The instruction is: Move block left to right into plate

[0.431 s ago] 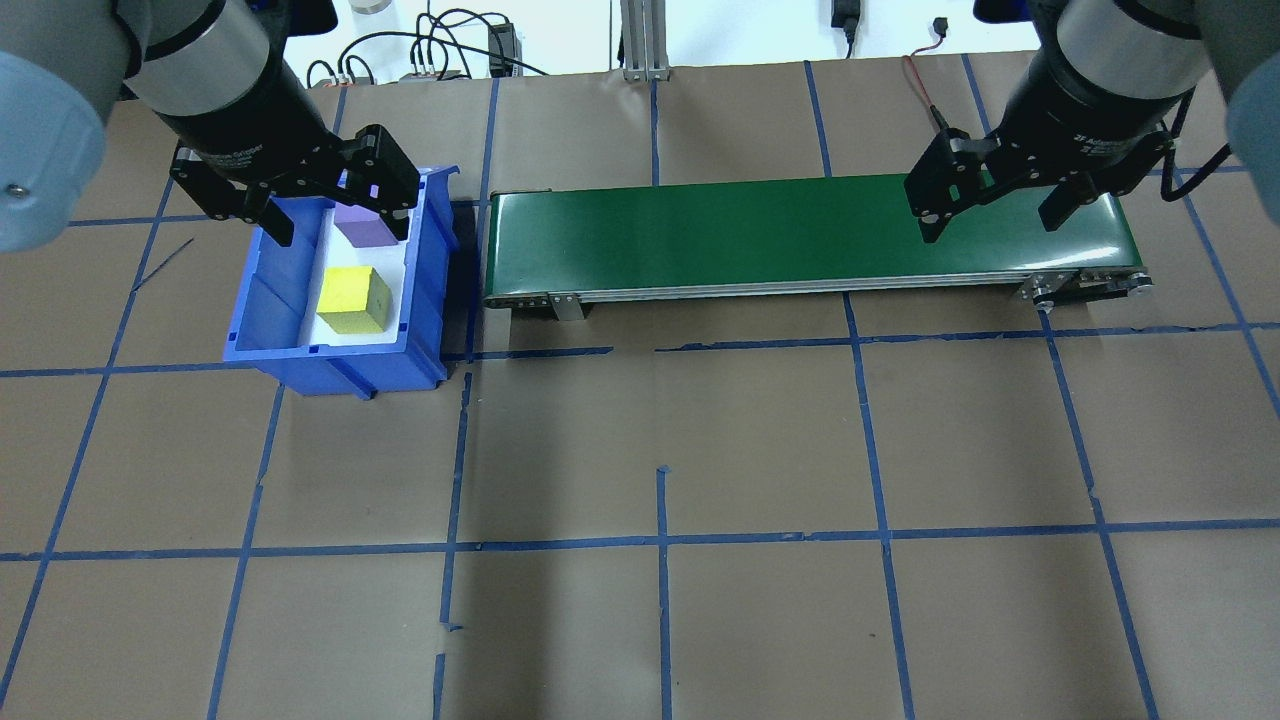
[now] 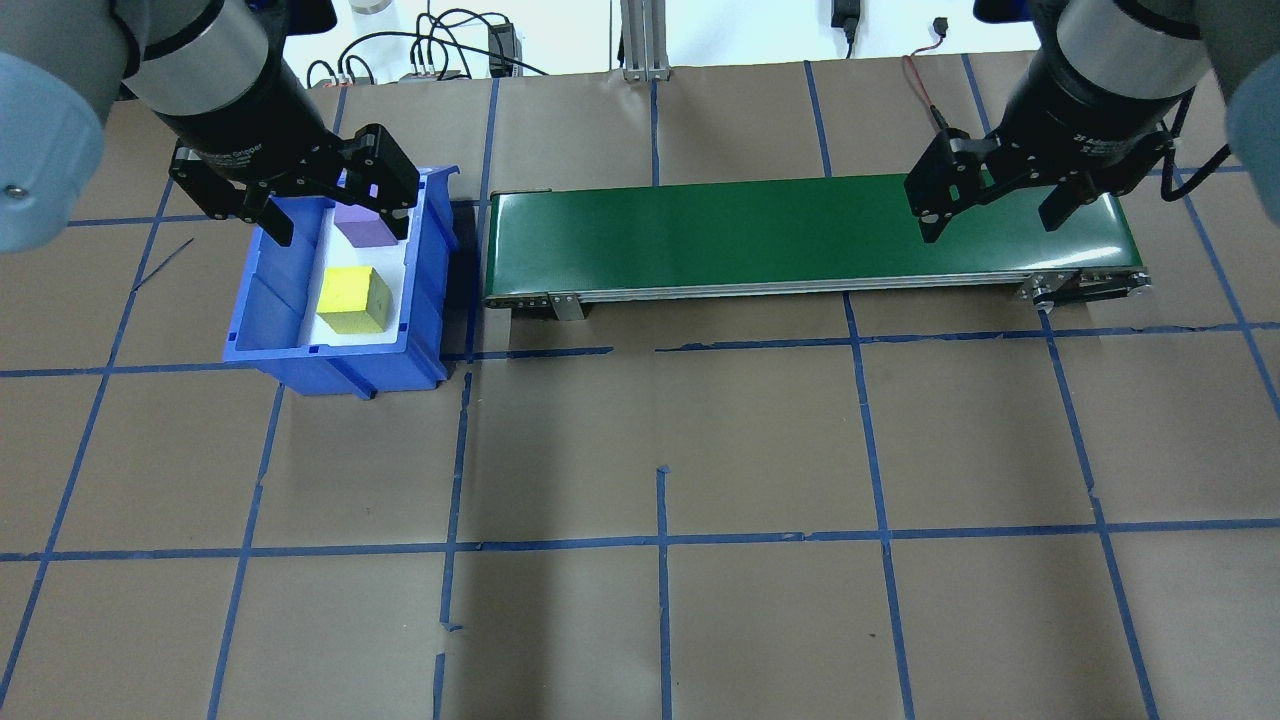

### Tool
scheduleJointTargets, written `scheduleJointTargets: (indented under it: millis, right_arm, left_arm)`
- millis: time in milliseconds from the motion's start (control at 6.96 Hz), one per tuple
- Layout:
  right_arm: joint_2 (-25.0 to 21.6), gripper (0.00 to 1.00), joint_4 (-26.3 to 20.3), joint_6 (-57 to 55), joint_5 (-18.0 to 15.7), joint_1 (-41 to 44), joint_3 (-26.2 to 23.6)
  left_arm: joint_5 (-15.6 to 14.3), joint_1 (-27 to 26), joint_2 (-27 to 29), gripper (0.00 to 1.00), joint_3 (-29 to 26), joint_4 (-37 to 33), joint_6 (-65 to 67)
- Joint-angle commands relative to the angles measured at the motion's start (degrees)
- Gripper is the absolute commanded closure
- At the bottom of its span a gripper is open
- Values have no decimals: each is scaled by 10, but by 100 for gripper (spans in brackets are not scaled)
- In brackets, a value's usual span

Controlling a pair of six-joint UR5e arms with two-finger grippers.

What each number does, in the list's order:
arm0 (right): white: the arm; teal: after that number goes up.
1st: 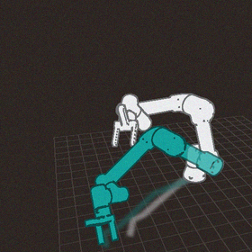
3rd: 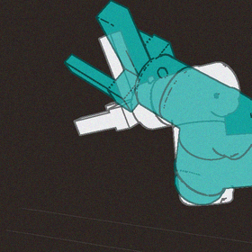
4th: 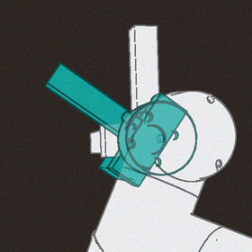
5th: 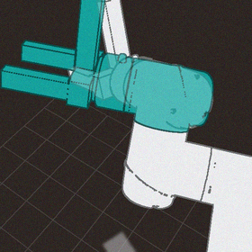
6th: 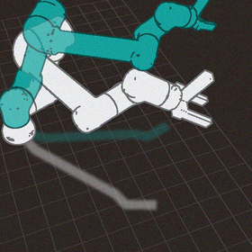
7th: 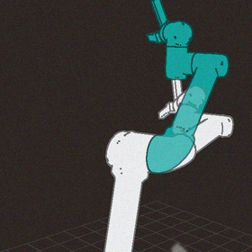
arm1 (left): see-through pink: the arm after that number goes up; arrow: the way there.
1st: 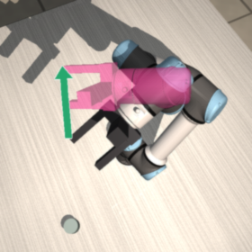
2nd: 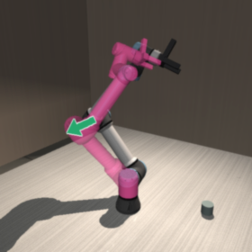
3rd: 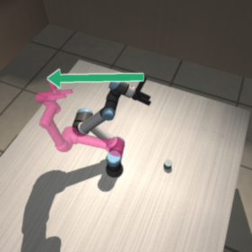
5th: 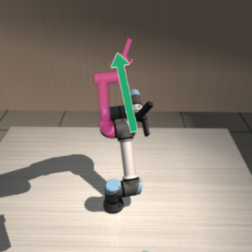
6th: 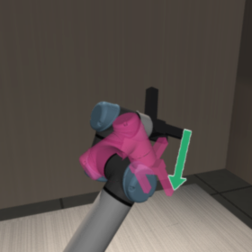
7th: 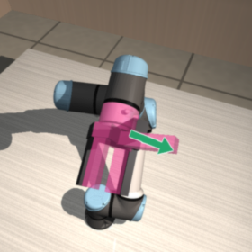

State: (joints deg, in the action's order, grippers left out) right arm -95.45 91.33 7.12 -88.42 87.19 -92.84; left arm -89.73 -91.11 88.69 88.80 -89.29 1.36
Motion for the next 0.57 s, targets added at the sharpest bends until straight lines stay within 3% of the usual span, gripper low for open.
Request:
scheduleJointTargets:
  millis: [0,431]
  right_arm:
    - [0,0,0,0,0,0,-1]
    - [0,0,2,1,0,0,-2]
  left_arm:
    - [0,6,0,0,-1,5,-2]
    - [4,96,50,0,-17,9,-37]
